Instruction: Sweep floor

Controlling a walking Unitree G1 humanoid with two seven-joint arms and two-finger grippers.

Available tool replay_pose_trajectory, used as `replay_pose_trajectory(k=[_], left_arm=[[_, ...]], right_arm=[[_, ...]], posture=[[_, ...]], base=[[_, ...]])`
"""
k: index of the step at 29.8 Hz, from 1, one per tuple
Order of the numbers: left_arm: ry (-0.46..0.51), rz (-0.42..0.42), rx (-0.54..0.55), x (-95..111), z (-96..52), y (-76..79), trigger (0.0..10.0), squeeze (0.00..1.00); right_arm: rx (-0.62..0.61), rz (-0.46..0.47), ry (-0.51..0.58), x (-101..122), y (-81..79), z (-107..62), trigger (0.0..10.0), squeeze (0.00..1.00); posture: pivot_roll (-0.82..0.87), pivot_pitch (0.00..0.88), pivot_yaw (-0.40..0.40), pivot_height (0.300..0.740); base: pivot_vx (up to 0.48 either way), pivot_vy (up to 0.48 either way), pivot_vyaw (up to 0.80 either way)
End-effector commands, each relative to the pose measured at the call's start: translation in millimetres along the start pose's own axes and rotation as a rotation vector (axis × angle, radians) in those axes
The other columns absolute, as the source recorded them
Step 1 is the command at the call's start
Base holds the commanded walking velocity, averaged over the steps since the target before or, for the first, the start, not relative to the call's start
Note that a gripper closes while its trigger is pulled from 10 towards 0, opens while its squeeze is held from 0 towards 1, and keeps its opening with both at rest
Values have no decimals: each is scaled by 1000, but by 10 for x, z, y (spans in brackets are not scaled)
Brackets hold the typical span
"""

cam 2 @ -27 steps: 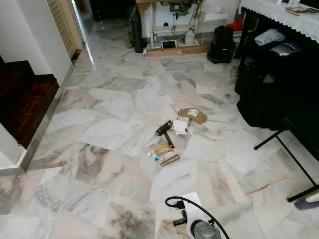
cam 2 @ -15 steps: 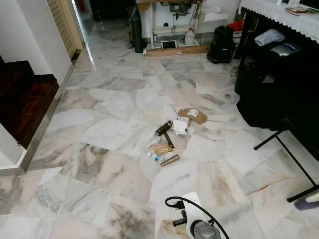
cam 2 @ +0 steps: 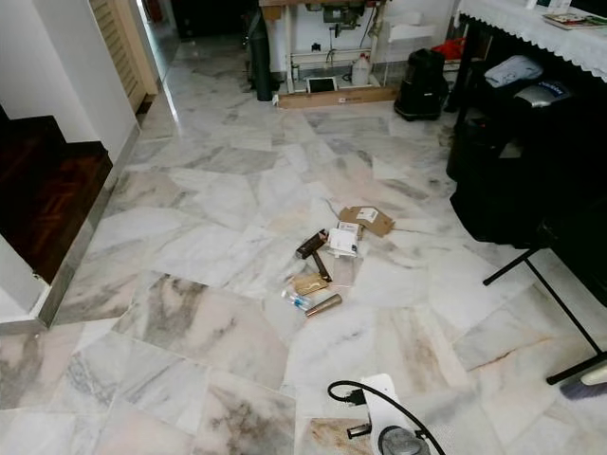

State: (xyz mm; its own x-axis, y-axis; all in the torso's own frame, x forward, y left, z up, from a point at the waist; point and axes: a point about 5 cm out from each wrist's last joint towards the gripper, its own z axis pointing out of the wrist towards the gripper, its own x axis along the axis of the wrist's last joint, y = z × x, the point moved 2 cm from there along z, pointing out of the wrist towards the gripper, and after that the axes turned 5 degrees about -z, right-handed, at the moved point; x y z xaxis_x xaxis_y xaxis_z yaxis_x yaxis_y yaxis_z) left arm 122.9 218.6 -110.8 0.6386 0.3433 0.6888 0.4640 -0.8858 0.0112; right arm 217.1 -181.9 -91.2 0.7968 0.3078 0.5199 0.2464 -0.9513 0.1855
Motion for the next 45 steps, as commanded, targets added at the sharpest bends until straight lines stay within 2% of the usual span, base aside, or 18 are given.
replay_pose_trajectory(k=[1, 5, 8, 13, 17, 28, 45], left_arm=[[7, 24, 10, 5, -5, -45, 10000, 0], [3, 27, 9, -3, -7, -46, 10000, 0], [-4, 30, 15, -12, -7, -60, 10000, 0], [13, 13, 23, 12, -6, -75, 10000, 0], [31, -6, 27, 48, 1, -99, 10000, 0], [10, 16, 12, 20, 0, -77, 10000, 0], [4, -3, 12, 28, 11, -55, 10000, 0]], right_arm=[[10, 1, -8, -18, -42, 1, 10000, 0], [9, 17, -23, -38, -52, 1, 10000, 0], [-23, 110, -99, -143, -49, -6, 10000, 0], [8, 108, -34, -66, -73, -1, 10000, 0], [61, 122, 39, 50, -159, 4, 10000, 0], [75, 70, 38, 46, -197, 3, 10000, 0], [91, 47, 55, 61, -214, 1, 10000, 0]], posture=[[-76, 15, 46, 740], [-74, 18, 48, 740], [-70, 24, 48, 740], [-63, 31, 50, 740], [-64, 30, 54, 740], [-68, 12, 59, 740], [-67, 14, 49, 740]], base=[[0, 0, 0], [0, 0, 0], [0, 0, 0], [0, 0, 0], [0, 0, 0], [0, 0, 0], [265, 0, 0]])
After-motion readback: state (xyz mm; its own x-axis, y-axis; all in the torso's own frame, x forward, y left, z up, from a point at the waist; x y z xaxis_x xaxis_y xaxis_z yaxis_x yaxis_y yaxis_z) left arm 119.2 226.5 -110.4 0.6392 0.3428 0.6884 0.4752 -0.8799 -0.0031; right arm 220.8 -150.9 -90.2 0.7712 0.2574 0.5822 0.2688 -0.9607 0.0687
